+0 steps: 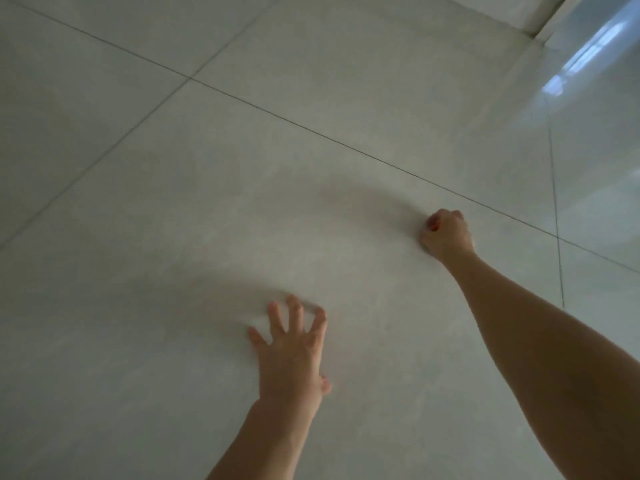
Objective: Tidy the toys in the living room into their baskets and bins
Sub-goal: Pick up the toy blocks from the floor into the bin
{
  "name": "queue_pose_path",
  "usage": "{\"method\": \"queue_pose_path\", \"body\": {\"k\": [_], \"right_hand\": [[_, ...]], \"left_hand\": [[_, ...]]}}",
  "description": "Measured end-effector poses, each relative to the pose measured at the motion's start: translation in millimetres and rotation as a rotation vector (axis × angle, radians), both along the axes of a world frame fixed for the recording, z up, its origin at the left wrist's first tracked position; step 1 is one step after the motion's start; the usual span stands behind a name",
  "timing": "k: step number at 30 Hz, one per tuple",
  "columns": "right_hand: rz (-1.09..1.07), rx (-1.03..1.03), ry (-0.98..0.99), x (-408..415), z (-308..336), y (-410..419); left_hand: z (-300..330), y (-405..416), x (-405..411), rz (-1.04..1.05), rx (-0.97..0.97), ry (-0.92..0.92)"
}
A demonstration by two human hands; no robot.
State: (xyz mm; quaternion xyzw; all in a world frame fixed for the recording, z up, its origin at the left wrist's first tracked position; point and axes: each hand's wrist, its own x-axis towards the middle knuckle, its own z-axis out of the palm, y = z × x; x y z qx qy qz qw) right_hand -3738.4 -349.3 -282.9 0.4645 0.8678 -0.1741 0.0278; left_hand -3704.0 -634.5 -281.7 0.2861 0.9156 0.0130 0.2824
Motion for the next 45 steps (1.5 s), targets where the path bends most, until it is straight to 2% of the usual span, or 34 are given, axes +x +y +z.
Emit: {"method": "queue_pose_path", "body": {"k": [2, 4, 6, 9, 11, 14, 16, 19, 25, 27, 32, 34, 37, 39, 42, 43, 45], "right_hand": [[0.016, 0.004, 0.120, 3, -3, -32], [0.055, -0.123, 0.275, 0, -4, -67], [0.048, -0.363, 0.454, -9, 5, -111], [0.064, -0.744, 0.565, -21, 24, -183], [0.143, -0.989, 0.546, -25, 34, -230], [0.256, -1.306, 0.449, -26, 47, -305], [0.346, -1.511, 0.330, -23, 57, -369], [0.472, -1.735, 0.100, 0, 83, -475], [0.932, -1.603, -0.269, 90, 164, -640], [1.072, -1.573, -0.345, 119, 193, -677], [1.458, -1.568, -0.518, 226, 248, -781], [1.558, -1.600, -0.549, 270, 257, -819], [1.655, -1.622, -0.587, 331, 258, -866], [1.737, -1.591, -0.626, 371, 251, -890], [1.952, -1.376, -0.690, 442, 228, -919], [2.023, -1.286, -0.656, 452, 221, -919], [2.329, -0.989, -0.530, 488, 200, -917]], "left_hand": [[2, -4, -2, -0.039, -0.014, -0.024], [7, -8, -7, -0.074, 0.031, -0.031], [12, -25, -14, -0.053, 0.147, -0.089], [25, -82, -26, 0.179, 0.303, -0.131], [33, -136, -29, 0.221, 0.273, -0.028], [49, -218, -17, 0.332, 0.226, 0.009], [69, -270, 0, 0.497, 0.274, -0.024], [108, -339, 41, 0.869, 0.492, -0.080], [182, -457, 152, 1.422, 0.946, -0.094], [200, -483, 189, 1.526, 1.099, -0.076], [229, -552, 303, 1.803, 1.607, 0.254], [234, -578, 344, 1.861, 1.716, 0.392], [235, -609, 404, 1.979, 1.700, 0.582], [230, -625, 449, 2.089, 1.592, 0.683], [214, -644, 535, 2.270, 1.363, 0.790], [211, -649, 551, 2.295, 1.289, 0.783], [198, -655, 600, 2.405, 1.074, 0.763]]}}
